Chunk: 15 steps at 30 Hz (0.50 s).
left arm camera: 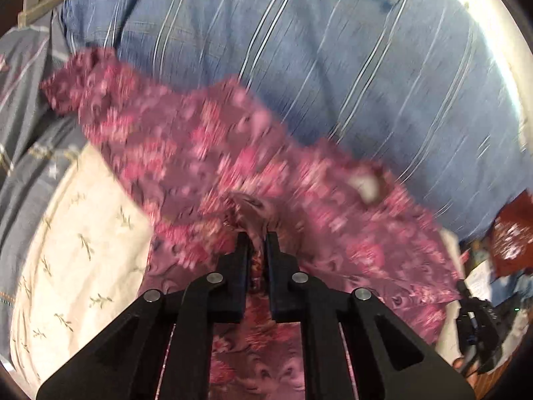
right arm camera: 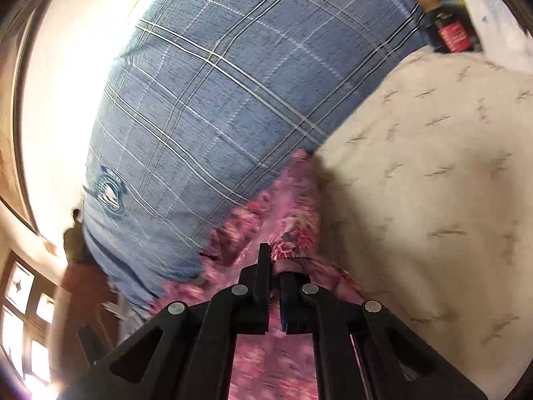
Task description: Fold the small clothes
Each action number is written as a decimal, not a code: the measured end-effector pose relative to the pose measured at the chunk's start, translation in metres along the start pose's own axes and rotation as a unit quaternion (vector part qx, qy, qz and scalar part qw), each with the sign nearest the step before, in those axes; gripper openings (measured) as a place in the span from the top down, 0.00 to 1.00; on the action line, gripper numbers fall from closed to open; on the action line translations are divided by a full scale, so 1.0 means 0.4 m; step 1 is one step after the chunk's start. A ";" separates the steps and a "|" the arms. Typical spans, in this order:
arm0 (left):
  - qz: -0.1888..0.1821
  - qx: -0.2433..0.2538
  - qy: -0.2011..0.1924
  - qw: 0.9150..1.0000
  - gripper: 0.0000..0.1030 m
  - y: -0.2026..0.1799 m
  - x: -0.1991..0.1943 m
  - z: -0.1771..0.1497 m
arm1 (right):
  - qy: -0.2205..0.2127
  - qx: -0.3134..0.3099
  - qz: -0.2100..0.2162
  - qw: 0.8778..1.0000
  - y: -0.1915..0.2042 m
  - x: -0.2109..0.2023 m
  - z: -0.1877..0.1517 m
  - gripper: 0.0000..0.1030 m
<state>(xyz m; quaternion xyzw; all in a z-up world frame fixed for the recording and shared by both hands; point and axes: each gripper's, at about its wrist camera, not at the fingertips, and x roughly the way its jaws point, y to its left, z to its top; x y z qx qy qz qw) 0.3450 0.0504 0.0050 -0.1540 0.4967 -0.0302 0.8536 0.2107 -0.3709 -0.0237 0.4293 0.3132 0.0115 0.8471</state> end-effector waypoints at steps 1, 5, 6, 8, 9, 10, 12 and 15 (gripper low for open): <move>0.014 0.002 0.022 1.000 0.92 0.008 0.040 -0.010 | 0.017 -0.003 -0.030 0.999 -0.027 0.017 -0.014 0.96; 0.039 0.015 0.032 0.999 0.90 0.042 0.057 -0.041 | 0.057 0.028 -0.044 0.997 -0.094 0.034 -0.050 0.94; 0.041 0.022 0.026 0.999 0.90 0.047 0.031 -0.043 | 0.059 0.026 -0.047 0.997 -0.087 0.008 -0.054 0.89; 0.023 0.030 0.008 0.999 0.90 0.064 -0.032 -0.046 | 0.062 0.008 -0.054 0.997 -0.064 -0.024 -0.062 0.89; 0.015 0.028 -0.002 0.999 0.90 0.068 -0.059 -0.044 | 0.054 -0.010 -0.052 0.997 -0.036 -0.047 -0.067 0.89; 0.008 0.028 -0.013 1.000 0.87 0.065 -0.081 -0.037 | 0.045 -0.024 -0.043 0.998 -0.015 -0.060 -0.071 0.89; -0.005 0.035 -0.022 0.999 0.74 0.041 -0.099 -0.018 | 0.030 -0.069 -0.025 0.997 0.055 -0.066 -0.077 0.89; -0.015 0.049 -0.014 0.999 0.62 -0.010 -0.073 0.002 | 0.034 -0.119 -0.015 0.992 0.130 -0.021 -0.080 0.86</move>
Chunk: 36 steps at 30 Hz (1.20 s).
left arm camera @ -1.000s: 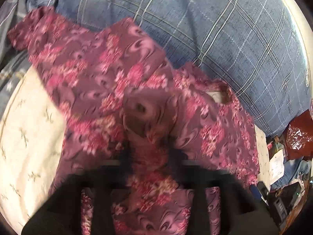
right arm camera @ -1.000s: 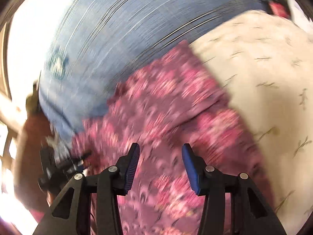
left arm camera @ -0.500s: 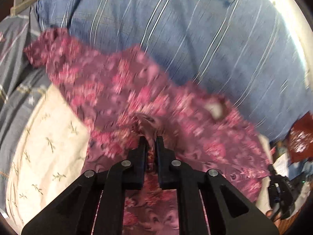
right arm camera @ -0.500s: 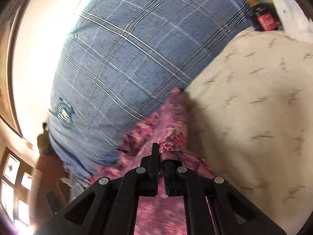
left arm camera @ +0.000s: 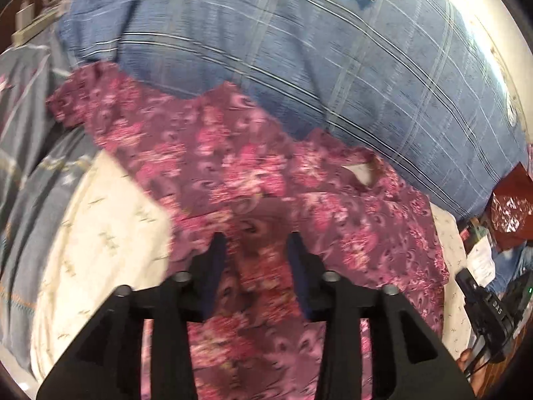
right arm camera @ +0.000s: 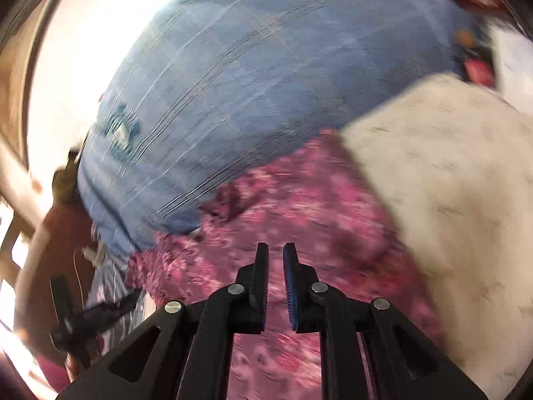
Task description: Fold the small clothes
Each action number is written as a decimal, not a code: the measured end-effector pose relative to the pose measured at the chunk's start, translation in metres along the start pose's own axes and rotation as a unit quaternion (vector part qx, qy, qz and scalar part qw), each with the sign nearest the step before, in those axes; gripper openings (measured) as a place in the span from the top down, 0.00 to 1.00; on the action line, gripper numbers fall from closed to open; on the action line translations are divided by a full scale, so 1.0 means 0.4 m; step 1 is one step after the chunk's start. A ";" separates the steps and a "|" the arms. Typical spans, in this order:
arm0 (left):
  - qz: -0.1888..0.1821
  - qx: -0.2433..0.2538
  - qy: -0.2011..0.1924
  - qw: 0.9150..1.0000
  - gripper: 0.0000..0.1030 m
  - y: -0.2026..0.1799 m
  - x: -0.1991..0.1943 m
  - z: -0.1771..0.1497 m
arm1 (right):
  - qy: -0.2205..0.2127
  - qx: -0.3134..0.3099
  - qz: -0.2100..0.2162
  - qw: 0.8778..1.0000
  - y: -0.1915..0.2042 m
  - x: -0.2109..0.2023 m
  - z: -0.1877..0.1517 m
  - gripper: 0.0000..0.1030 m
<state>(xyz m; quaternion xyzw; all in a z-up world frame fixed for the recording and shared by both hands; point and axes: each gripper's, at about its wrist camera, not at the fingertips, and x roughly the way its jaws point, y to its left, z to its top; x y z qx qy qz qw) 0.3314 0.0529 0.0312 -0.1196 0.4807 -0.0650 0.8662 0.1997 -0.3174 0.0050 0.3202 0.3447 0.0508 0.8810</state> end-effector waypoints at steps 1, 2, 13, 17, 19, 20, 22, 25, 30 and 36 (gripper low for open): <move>-0.001 0.006 0.010 1.000 0.63 -0.016 0.021 0.005 | 0.004 -0.013 -0.006 1.000 0.019 0.029 0.005 0.86; -0.004 0.012 0.024 1.000 0.63 -0.027 0.053 0.001 | 0.009 -0.020 -0.014 1.000 0.028 0.060 0.009 0.86; -0.027 0.059 0.065 0.996 0.49 -0.059 0.153 -0.029 | 0.027 -0.040 -0.032 0.998 -0.041 0.196 -0.062 0.76; -0.056 -0.012 0.054 0.997 0.49 0.083 0.082 0.051 | 0.025 -0.035 -0.025 0.999 -0.049 0.189 -0.062 0.76; -0.046 -0.066 0.047 0.996 0.49 0.199 0.056 0.105 | 0.024 -0.031 -0.021 0.999 -0.050 0.190 -0.060 0.76; -0.029 -0.104 0.041 0.993 0.49 0.279 0.047 0.140 | 0.023 -0.030 -0.020 0.999 -0.050 0.189 -0.060 0.76; -0.004 -0.159 0.039 0.986 0.49 0.397 0.050 0.182 | 0.023 -0.030 -0.021 0.999 -0.050 0.192 -0.060 0.75; 0.018 -0.242 0.043 0.969 0.49 0.557 0.076 0.222 | 0.022 -0.032 -0.021 0.999 -0.049 0.192 -0.061 0.75; 0.003 -0.322 0.023 0.947 0.49 0.689 0.119 0.274 | 0.021 -0.030 -0.018 0.999 -0.051 0.190 -0.061 0.75; -0.035 -0.367 -0.042 0.929 0.49 0.739 0.113 0.323 | 0.020 -0.028 -0.014 0.999 -0.053 0.191 -0.060 0.75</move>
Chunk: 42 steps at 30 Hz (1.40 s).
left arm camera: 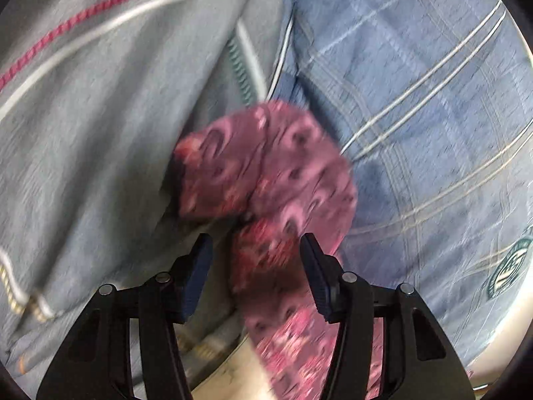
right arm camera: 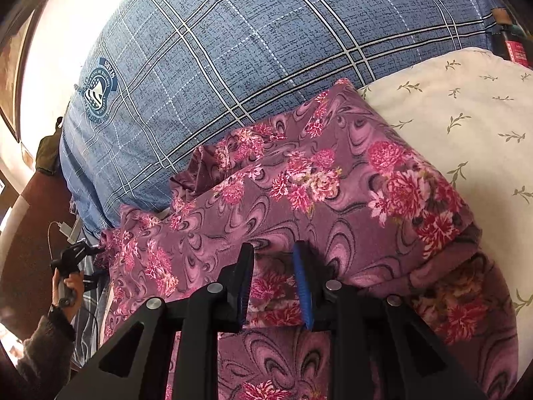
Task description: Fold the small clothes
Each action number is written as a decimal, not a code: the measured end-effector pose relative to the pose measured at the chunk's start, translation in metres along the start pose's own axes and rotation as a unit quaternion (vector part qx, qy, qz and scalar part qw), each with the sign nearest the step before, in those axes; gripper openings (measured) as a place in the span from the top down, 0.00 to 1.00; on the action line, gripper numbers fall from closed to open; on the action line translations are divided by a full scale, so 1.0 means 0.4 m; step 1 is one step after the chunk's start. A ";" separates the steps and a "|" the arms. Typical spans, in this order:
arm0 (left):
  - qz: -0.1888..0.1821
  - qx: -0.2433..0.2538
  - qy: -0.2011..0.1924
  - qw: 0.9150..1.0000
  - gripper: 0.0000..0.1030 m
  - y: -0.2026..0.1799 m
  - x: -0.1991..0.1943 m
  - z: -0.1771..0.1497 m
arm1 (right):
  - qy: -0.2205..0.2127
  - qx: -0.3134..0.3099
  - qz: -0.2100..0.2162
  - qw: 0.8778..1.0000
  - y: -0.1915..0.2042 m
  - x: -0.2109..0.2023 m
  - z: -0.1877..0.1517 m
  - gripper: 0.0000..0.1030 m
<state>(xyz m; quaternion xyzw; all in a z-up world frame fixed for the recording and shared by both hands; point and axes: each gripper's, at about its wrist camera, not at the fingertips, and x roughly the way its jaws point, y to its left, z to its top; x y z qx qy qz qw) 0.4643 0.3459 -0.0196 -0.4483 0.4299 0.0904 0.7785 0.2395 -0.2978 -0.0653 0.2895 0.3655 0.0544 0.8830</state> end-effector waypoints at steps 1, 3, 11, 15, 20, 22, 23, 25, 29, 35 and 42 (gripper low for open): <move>0.001 -0.003 -0.002 1.000 0.48 -0.002 0.006 0.007 | 0.000 0.000 0.000 1.000 0.000 0.000 0.000 0.75; 0.008 -0.013 -0.005 1.000 0.49 0.004 0.018 0.020 | 0.000 0.000 0.000 1.000 0.001 0.000 0.000 0.75; 0.009 -0.039 -0.028 0.999 0.81 0.050 0.018 0.088 | -0.002 0.001 0.006 1.000 -0.002 0.002 0.001 0.74; 0.026 0.010 -0.066 0.997 0.95 0.001 -0.055 0.081 | -0.003 0.001 0.007 1.000 -0.002 0.002 0.001 0.74; 0.014 0.057 -0.095 0.994 0.95 -0.064 -0.202 0.036 | -0.004 0.002 0.009 1.000 -0.003 0.002 0.000 0.75; 0.011 0.087 -0.104 0.991 0.95 -0.104 -0.264 -0.004 | -0.005 0.003 0.009 1.000 -0.003 0.001 0.000 0.75; 0.007 0.108 -0.109 0.988 0.95 -0.131 -0.298 -0.031 | -0.005 0.003 0.009 1.000 -0.003 0.001 0.000 0.75; 0.008 0.150 -0.125 0.981 0.95 -0.183 -0.356 -0.092 | -0.005 0.004 0.011 1.000 -0.003 0.001 0.000 0.75; -0.013 0.223 -0.149 0.963 0.95 -0.309 -0.401 -0.227 | -0.005 0.005 0.013 1.000 -0.006 -0.002 0.000 0.75; -0.051 0.297 -0.126 0.945 0.95 -0.448 -0.362 -0.427 | -0.005 0.007 0.016 1.000 -0.007 -0.004 0.000 0.75; -0.053 0.334 -0.004 0.941 0.95 -0.552 -0.139 -0.685 | -0.006 0.012 0.026 1.000 -0.017 -0.006 0.000 0.75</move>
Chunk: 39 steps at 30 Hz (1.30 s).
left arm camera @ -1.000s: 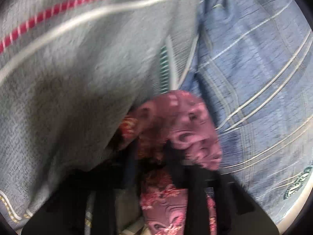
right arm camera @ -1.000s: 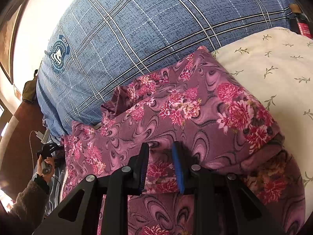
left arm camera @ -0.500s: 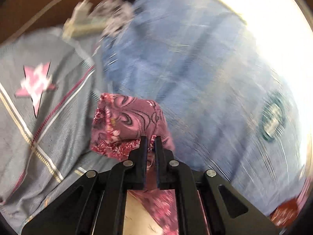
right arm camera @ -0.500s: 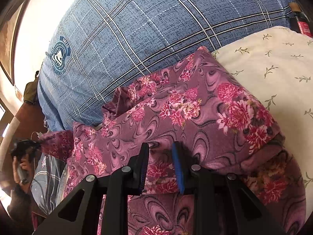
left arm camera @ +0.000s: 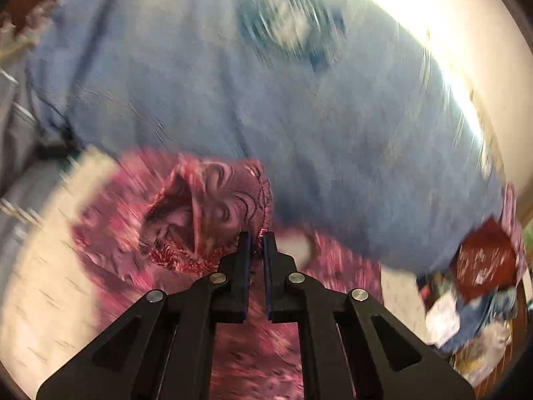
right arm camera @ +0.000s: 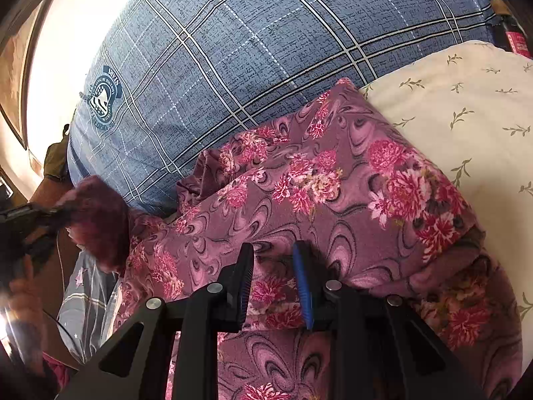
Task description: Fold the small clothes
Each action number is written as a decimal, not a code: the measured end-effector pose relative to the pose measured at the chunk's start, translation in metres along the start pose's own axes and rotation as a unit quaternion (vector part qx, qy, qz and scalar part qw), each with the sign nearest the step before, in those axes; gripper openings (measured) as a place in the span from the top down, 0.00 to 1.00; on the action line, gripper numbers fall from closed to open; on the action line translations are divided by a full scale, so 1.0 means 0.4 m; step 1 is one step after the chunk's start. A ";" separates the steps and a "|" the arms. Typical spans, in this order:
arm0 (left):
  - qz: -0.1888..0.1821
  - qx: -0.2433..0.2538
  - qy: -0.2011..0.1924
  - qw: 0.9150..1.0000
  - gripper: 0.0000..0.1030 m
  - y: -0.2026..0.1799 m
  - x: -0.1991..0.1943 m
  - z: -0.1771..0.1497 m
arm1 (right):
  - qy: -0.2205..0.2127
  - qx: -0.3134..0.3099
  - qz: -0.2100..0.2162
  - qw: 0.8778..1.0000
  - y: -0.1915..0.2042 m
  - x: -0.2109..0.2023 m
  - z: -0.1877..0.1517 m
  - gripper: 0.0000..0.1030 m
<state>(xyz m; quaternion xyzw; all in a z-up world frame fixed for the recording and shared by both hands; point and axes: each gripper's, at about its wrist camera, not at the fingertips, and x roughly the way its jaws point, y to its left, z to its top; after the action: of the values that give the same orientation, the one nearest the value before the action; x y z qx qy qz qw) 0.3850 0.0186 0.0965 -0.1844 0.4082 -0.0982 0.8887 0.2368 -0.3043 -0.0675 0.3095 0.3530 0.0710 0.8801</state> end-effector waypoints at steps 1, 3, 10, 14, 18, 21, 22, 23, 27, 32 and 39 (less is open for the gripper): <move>-0.004 -0.003 0.024 1.000 0.95 -0.018 0.043 -0.025 | 0.000 0.001 0.002 1.000 -0.002 -0.001 0.000 0.75; -0.019 -0.013 0.086 0.996 0.95 -0.039 0.116 -0.081 | 0.000 0.003 0.005 1.000 -0.004 -0.002 0.000 0.75; -0.051 -0.022 0.132 0.990 0.68 0.025 0.047 -0.152 | 0.014 0.010 -0.006 1.000 0.005 0.000 0.008 0.75; 0.035 -0.036 0.059 0.997 0.43 0.171 -0.081 -0.124 | 0.031 0.032 0.022 0.999 0.082 0.019 0.039 0.53; 0.060 -0.077 0.048 0.994 0.43 0.281 -0.124 -0.106 | 0.067 0.020 0.091 0.993 0.227 0.105 0.056 0.40; 0.051 -0.100 0.049 0.992 0.43 0.332 -0.146 -0.104 | 0.092 0.015 0.087 0.992 0.310 0.197 0.063 0.40; 0.050 -0.100 0.049 0.993 0.43 0.344 -0.152 -0.108 | 0.105 0.026 0.076 0.991 0.324 0.236 0.062 0.40; 0.049 -0.099 0.048 0.993 0.43 0.354 -0.158 -0.114 | 0.111 0.037 0.068 0.991 0.329 0.262 0.059 0.40; 0.034 -0.119 0.052 0.991 0.43 0.387 -0.155 -0.130 | 0.123 0.085 0.040 0.988 0.329 0.363 0.054 0.46; 0.018 -0.140 0.058 0.988 0.43 0.399 -0.140 -0.124 | 0.100 0.102 0.097 0.985 0.353 0.330 0.103 0.92; -0.024 -0.217 0.046 0.975 0.43 0.380 -0.121 -0.130 | -0.012 0.069 0.208 0.976 0.383 0.008 0.236 0.93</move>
<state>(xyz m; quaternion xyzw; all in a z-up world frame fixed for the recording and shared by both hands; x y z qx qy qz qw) 0.3174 0.1602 0.0368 -0.3775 0.4554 -0.0370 0.8054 0.3164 -0.2277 0.0746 0.4369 0.2740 0.2243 0.8269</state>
